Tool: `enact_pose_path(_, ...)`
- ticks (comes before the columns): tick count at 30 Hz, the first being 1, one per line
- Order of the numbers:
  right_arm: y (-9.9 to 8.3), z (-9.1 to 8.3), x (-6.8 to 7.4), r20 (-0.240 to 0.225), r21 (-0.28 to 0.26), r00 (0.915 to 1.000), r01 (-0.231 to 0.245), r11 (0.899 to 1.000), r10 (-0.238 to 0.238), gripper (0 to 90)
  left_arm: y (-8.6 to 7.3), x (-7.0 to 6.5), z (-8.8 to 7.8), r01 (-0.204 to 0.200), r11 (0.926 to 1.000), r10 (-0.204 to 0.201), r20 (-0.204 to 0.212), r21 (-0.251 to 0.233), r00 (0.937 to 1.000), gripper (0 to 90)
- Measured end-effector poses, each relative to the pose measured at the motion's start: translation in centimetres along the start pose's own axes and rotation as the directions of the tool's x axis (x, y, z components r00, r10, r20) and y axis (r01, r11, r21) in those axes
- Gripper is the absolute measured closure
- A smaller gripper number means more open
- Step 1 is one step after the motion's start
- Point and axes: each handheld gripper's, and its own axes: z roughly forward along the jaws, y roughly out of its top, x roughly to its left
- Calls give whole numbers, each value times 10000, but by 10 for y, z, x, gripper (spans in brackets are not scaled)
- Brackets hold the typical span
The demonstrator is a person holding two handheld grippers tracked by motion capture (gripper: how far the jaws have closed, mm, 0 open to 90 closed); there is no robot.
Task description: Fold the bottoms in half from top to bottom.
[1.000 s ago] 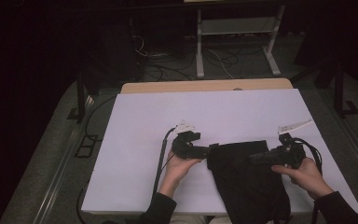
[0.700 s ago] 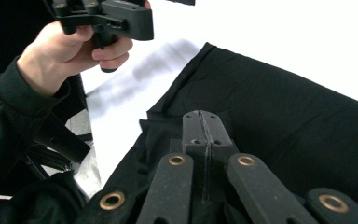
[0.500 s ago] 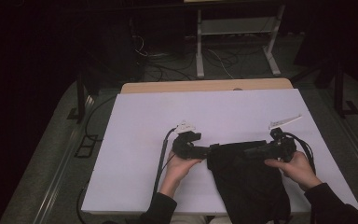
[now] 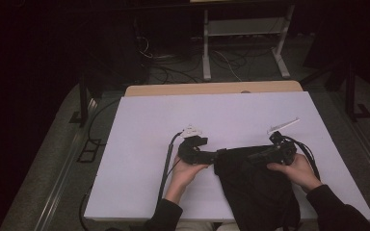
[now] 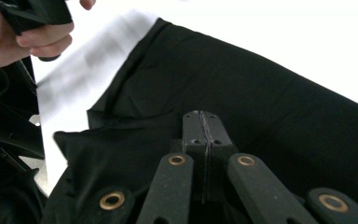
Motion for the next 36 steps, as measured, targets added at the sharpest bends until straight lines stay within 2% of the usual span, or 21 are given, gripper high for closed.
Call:
enact_pose_path(10, 0, 8, -1, -132, 434, 9999, -42, 9990, 48, 884, -1, 0, 2, 3, 10000, -3, 15, 53, 10000, 104)
enact_pose_path(15, 1, 14, 3, -130, 791, 9999, 68, 9968, -58, 884, -2, 1, 2, 26, 9999, -25, -58, 111, 10000, 103)
enact_pose_path(22, 2, 17, 13, -435, 1038, 9987, 307, 9941, -263, 884, -2, 2, 2, 74, 9999, -74, -76, 119, 9999, 103)
enact_pose_path(33, -3, 26, 39, -826, 1856, 9909, 1200, 9753, -1062, 884, -2, 3, 0, 123, 9999, -122, -99, 100, 9999, 102)
enact_pose_path(36, -6, 28, 45, -896, 2078, 9894, 1305, 9694, -1140, 885, -2, 4, 0, 115, 9999, -114, -138, 90, 9998, 101)
